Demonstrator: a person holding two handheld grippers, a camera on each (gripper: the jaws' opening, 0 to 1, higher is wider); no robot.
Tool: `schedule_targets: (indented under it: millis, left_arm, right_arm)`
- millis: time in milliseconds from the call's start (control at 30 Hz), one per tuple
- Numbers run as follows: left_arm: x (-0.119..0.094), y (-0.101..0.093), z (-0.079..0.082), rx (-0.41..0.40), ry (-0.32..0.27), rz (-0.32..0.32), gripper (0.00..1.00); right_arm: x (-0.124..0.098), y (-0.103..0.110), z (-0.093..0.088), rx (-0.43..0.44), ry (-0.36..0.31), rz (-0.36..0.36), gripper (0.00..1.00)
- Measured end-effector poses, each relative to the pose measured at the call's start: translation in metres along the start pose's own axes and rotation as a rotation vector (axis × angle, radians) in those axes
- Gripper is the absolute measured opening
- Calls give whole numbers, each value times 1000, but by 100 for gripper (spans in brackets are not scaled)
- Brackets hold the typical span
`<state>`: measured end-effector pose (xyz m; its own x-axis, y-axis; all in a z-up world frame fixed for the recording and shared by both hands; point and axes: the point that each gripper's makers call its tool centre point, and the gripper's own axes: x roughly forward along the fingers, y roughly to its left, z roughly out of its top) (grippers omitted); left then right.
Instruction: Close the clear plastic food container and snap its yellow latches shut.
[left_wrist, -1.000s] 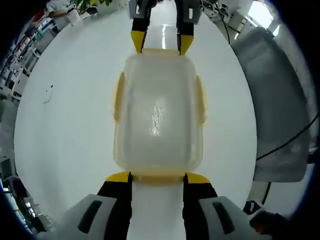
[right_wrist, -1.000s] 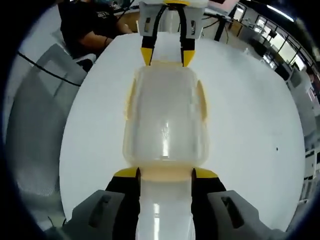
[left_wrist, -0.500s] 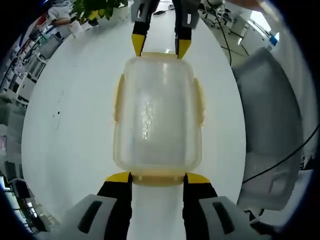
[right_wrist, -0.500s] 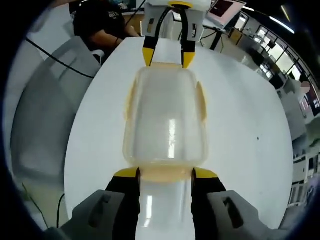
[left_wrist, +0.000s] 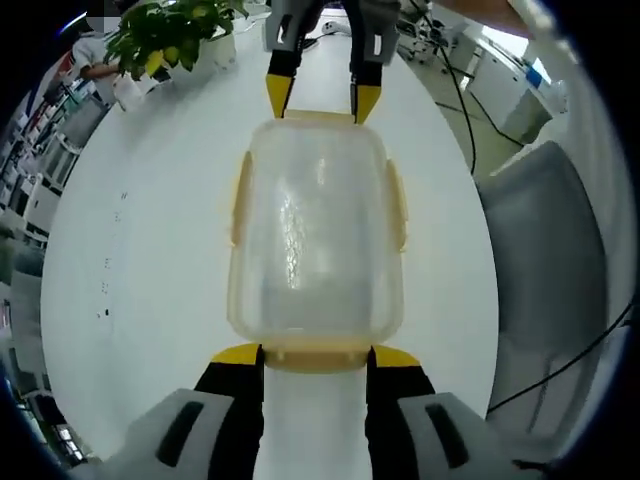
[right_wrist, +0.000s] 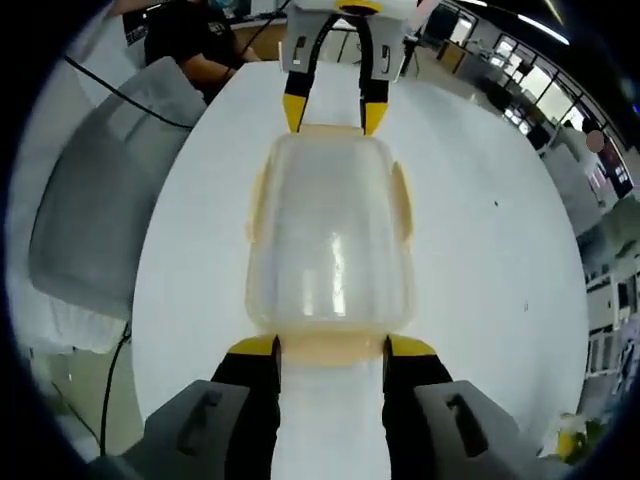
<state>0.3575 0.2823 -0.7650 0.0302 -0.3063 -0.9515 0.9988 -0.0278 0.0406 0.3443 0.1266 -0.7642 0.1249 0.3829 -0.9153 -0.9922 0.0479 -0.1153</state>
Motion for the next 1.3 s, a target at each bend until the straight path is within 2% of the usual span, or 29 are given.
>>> schedule_targets:
  millis: [133, 367, 500, 733, 1033, 1300]
  left_arm:
    - [11, 3, 17, -3, -3, -13, 33]
    - [25, 1, 30, -14, 1, -45, 33]
    - [29, -1, 23, -4, 43, -59, 33]
    - [33, -4, 19, -24, 51, -81, 33]
    - [33, -6, 22, -34, 46, -85, 33]
    - [37, -8, 20, -24, 68, -73, 34]
  right_arm:
    - [-4, -3, -21, 11, 10, 7, 36]
    - [6, -1, -44, 31, 31, 37, 36]
    - [8, 4, -39, 47, 5, 53, 36]
    - [12, 5, -38, 38, 7, 67, 37]
    - [12, 4, -42, 22, 42, 62, 37]
    - [15, 4, -45, 9, 71, 60, 37]
